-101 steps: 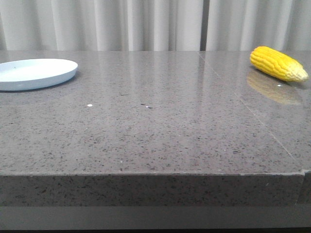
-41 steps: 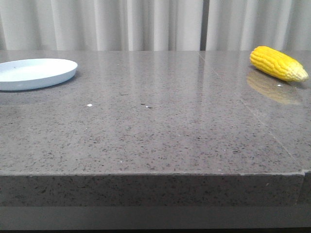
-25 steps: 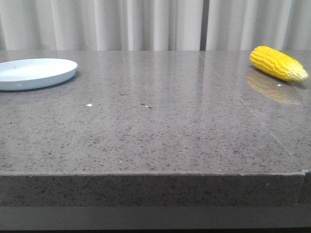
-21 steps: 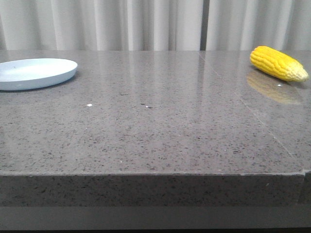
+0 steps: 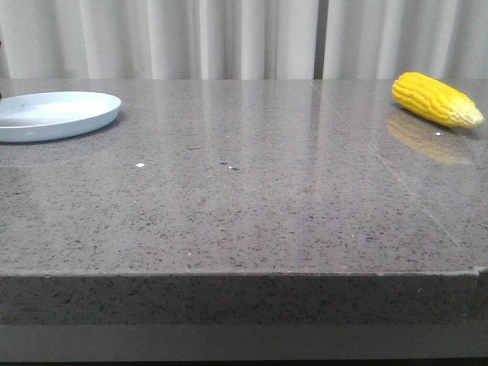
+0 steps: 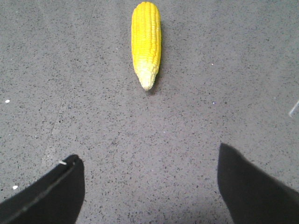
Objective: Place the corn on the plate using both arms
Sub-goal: 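Reach the left gripper down to the rim of the white plate, then grip the plate rim with the left gripper and drag it toward the table center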
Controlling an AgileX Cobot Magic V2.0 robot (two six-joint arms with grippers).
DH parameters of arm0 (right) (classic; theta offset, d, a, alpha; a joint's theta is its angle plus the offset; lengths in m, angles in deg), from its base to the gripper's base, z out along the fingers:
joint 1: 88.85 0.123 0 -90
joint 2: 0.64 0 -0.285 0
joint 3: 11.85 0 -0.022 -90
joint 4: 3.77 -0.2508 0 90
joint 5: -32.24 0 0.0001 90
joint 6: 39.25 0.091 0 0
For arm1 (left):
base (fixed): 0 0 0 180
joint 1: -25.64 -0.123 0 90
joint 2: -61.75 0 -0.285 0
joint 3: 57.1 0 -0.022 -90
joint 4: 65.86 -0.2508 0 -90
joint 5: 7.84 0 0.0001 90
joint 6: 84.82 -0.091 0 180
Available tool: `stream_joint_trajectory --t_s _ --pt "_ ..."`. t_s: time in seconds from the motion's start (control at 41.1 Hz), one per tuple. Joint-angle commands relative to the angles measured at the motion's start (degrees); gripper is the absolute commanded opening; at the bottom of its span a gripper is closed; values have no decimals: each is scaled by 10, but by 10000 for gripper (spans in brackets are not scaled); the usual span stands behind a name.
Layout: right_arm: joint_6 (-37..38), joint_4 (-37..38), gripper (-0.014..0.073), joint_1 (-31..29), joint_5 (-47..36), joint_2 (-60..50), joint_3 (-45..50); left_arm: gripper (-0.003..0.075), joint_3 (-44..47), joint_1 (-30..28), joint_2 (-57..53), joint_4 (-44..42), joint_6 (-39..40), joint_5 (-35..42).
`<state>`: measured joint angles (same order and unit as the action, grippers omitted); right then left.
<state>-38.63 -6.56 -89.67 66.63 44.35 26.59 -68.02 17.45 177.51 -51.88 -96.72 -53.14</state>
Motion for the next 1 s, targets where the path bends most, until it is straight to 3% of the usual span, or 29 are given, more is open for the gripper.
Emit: stream_joint_trajectory --t_s 0.0,0.073,0.39,0.706,0.974 --pt "-6 7 605 -3 -37 3 -18 496 -20 11 -19 18 -17 28" --pt "-6 7 605 -3 -37 3 -18 435 -20 12 -14 18 -17 26" --pt "-6 7 605 -3 -37 3 -18 -15 -20 12 -9 18 -17 24" --pt "-6 7 605 -3 -37 3 -18 -20 -20 12 -69 29 -17 5" --pt "-6 7 605 -3 -37 3 -18 -20 -20 30 -150 183 -132 -70"
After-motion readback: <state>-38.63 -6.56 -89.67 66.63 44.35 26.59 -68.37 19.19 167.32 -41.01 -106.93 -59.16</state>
